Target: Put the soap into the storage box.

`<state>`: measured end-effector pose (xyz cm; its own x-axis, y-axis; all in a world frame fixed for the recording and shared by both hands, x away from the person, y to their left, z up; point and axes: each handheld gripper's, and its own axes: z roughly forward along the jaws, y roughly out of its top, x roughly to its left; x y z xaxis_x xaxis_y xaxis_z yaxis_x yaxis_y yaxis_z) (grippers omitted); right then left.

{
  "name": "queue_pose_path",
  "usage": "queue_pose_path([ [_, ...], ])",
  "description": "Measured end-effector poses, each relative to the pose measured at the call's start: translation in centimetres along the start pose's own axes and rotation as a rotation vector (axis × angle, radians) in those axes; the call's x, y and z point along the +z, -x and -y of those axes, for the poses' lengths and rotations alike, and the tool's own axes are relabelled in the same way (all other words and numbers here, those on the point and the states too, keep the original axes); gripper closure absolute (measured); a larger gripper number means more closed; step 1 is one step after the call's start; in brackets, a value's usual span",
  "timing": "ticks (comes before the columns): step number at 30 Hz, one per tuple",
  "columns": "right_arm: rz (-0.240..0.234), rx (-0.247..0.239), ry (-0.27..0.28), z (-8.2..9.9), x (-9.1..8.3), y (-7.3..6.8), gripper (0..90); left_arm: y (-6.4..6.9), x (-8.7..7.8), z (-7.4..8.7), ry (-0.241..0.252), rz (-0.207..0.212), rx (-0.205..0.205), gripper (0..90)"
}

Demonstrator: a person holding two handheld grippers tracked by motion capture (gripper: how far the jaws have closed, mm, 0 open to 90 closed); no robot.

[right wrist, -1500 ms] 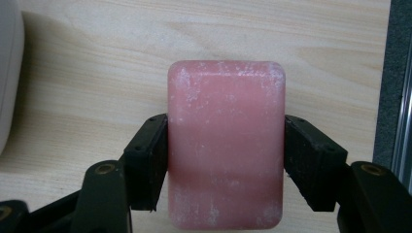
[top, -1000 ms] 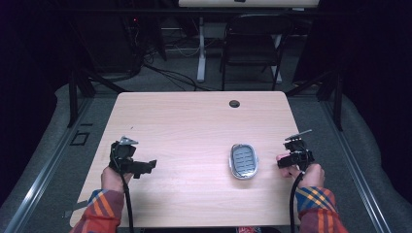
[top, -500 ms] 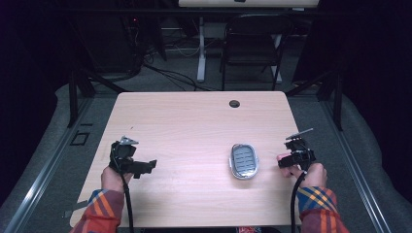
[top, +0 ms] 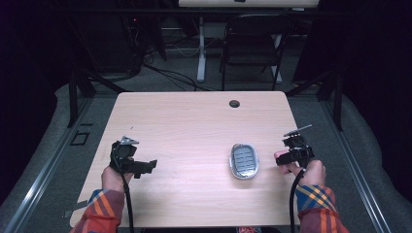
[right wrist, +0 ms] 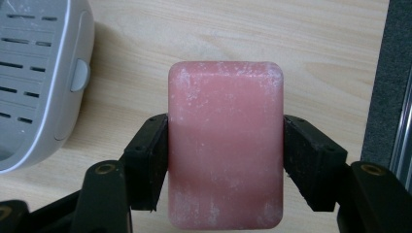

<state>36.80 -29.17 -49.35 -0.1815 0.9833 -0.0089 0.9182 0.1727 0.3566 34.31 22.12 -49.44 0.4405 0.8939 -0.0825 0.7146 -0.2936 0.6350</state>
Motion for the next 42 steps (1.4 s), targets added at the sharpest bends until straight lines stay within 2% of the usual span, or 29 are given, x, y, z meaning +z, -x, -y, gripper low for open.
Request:
queue_pose_path([
  [6,0.001,-0.003,-0.003,-0.4,-0.5,-0.4,37.6,0.0,0.0,0.0,-0.001,0.003,0.001,0.0],
  [7,-0.002,0.006,0.019,-0.3,-0.5,-0.5,37.6,0.0,0.0,0.0,-0.001,0.002,0.000,0.0],
  [8,-0.005,-0.014,0.000,-0.5,-0.7,-0.5,37.6,0.0,0.0,0.0,0.000,-0.001,0.000,0.0],
  [42,-0.019,-0.051,0.005,-2.6,-2.3,-3.3,37.6,0.1,0.0,0.0,-0.002,0.007,-0.001,0.1],
])
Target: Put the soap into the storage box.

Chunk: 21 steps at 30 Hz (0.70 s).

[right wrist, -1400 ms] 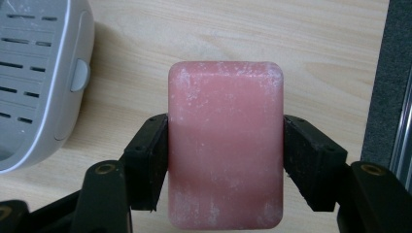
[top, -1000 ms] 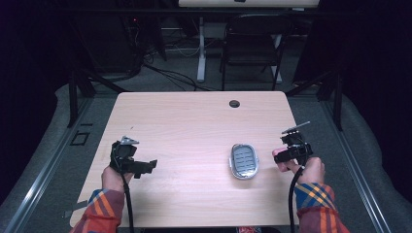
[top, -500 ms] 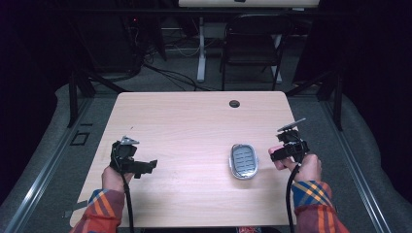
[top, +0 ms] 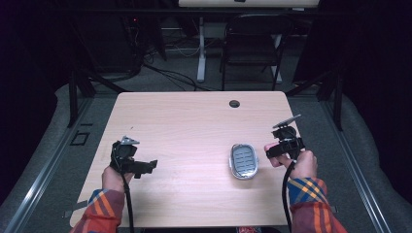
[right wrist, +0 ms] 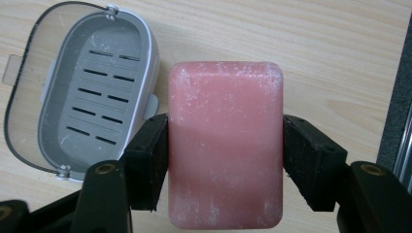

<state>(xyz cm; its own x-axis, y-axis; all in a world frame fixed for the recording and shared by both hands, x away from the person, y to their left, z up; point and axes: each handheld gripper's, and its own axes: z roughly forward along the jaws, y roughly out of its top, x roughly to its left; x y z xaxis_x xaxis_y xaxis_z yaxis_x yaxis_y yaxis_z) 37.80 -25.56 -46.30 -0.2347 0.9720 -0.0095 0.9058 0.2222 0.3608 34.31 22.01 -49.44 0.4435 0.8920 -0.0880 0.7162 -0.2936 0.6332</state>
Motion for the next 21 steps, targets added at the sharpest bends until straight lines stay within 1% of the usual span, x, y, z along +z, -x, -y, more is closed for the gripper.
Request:
queue_pose_path([
  [5,-0.004,-0.012,0.000,-0.4,-0.1,-0.6,37.6,0.1,0.0,0.0,-0.002,0.002,0.001,0.1],
  [6,-0.004,-0.020,-0.007,-0.4,-0.1,-0.6,37.6,0.0,0.0,0.0,-0.001,0.003,0.001,0.1],
  [7,-0.005,-0.014,0.000,-0.5,-0.1,-0.7,37.6,0.0,0.0,0.0,-0.001,0.003,0.000,0.1],
  [10,-0.005,-0.016,-0.002,-0.7,-0.1,-1.0,37.6,0.0,0.0,0.0,-0.001,0.001,0.006,0.0],
  [15,-0.011,-0.028,-0.001,-1.1,-0.1,-1.5,37.6,-0.1,0.0,0.0,0.002,0.001,0.001,0.1],
  [21,-0.014,-0.043,-0.007,-1.7,0.2,-2.4,37.6,0.0,0.0,0.0,-0.001,0.003,0.003,0.0],
])
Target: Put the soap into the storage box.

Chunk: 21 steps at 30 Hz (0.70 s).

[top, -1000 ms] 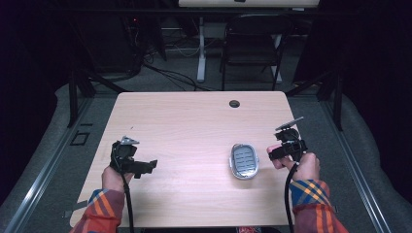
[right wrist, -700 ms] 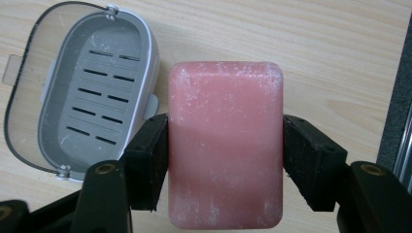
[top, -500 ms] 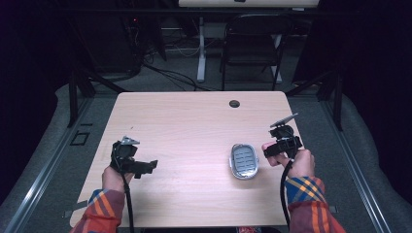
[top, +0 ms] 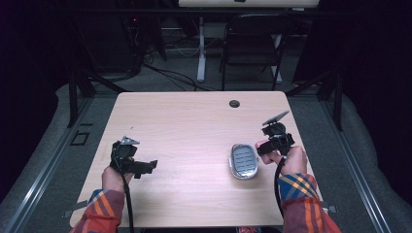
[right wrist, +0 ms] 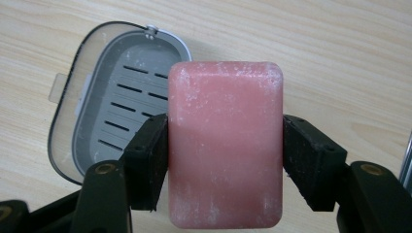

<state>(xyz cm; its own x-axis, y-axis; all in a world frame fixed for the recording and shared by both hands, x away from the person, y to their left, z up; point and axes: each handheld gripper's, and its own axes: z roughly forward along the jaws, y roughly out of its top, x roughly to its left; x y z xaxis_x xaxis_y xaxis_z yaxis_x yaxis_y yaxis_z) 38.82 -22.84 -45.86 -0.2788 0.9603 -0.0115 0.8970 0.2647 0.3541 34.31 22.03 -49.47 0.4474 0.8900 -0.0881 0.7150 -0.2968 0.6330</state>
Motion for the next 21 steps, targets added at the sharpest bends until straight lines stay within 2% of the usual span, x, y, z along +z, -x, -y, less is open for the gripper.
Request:
queue_pose_path([
  [5,-0.004,-0.002,0.000,-0.4,0.5,-0.7,37.6,-0.1,0.0,0.0,0.003,0.003,-0.003,0.0],
  [6,-0.004,-0.019,-0.014,-0.5,0.5,-0.7,37.6,-0.1,0.0,0.0,0.003,0.003,-0.003,0.0],
  [16,-0.008,-0.045,-0.027,-1.1,1.4,-2.0,37.6,0.0,0.0,0.0,0.004,0.006,-0.004,0.0],
  [17,-0.005,-0.027,-0.015,-1.0,1.5,-2.2,37.6,0.0,0.0,0.0,0.001,0.007,-0.003,0.0],
  [18,-0.008,-0.046,-0.035,-1.2,1.5,-2.2,37.6,0.0,0.0,0.0,0.002,0.009,-0.003,0.0],
  [21,0.000,-0.048,-0.036,-1.3,1.8,-2.5,37.6,0.0,0.1,0.0,0.002,0.006,0.000,0.0],
])
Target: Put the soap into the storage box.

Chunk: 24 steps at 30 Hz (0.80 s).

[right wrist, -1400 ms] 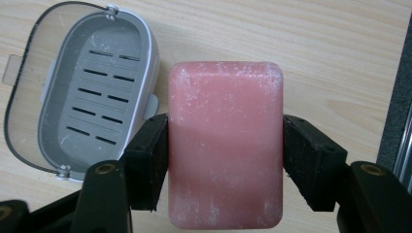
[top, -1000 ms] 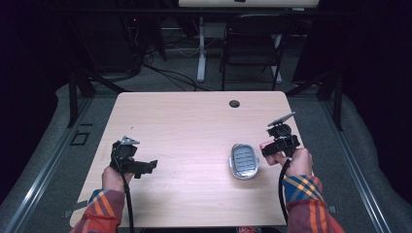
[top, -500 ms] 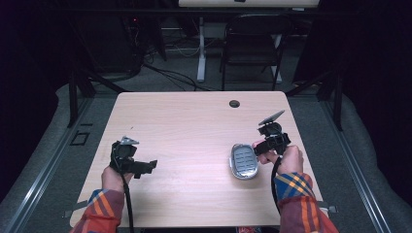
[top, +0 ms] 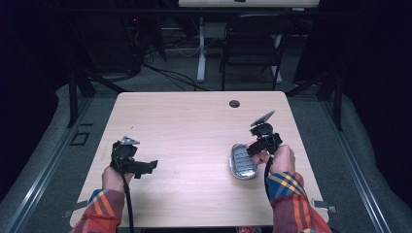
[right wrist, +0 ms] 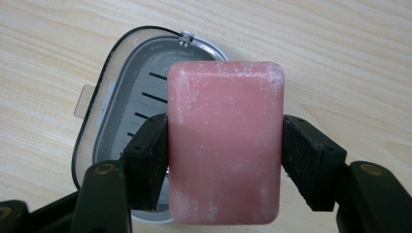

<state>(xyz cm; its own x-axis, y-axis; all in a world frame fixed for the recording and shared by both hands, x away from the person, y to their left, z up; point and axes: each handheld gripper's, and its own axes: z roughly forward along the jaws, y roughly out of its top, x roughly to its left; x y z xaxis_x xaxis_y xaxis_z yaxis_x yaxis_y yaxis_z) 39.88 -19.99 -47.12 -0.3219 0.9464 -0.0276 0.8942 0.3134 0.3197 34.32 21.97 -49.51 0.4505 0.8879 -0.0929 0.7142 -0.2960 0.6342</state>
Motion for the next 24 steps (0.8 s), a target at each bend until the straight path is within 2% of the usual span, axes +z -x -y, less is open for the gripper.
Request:
queue_pose_path([
  [1,-0.002,-0.003,0.004,0.0,0.1,0.0,37.6,0.0,0.0,0.0,0.001,-0.001,0.000,0.0],
  [2,0.001,0.017,0.015,0.0,0.2,-0.3,37.6,0.0,0.0,0.0,0.001,-0.001,0.000,0.0],
  [4,0.009,-0.007,0.000,-0.2,0.2,-0.4,37.6,0.0,0.0,0.0,-0.003,0.002,0.005,0.0],
  [7,0.001,0.006,-0.011,-0.4,0.5,-0.7,37.7,0.0,0.0,0.0,-0.003,0.002,0.005,0.0],
  [8,0.004,-0.008,-0.025,-0.4,0.7,-0.7,37.7,0.0,0.0,0.0,-0.002,0.002,0.003,0.0],
  [9,0.011,0.012,-0.012,-0.4,0.8,-0.9,37.7,0.0,0.0,0.0,0.001,0.000,0.003,0.0],
  [11,0.009,0.007,-0.029,-0.6,0.9,-0.9,37.7,0.0,0.0,0.0,-0.003,0.003,0.003,0.0],
  [17,-0.001,0.036,-0.042,-0.7,1.5,-0.9,37.6,0.0,0.0,0.0,-0.008,0.004,0.010,0.0],
  [24,-0.055,0.103,-0.046,-0.4,1.8,-0.5,37.8,0.1,0.1,0.0,-0.006,0.002,0.012,0.0],
])
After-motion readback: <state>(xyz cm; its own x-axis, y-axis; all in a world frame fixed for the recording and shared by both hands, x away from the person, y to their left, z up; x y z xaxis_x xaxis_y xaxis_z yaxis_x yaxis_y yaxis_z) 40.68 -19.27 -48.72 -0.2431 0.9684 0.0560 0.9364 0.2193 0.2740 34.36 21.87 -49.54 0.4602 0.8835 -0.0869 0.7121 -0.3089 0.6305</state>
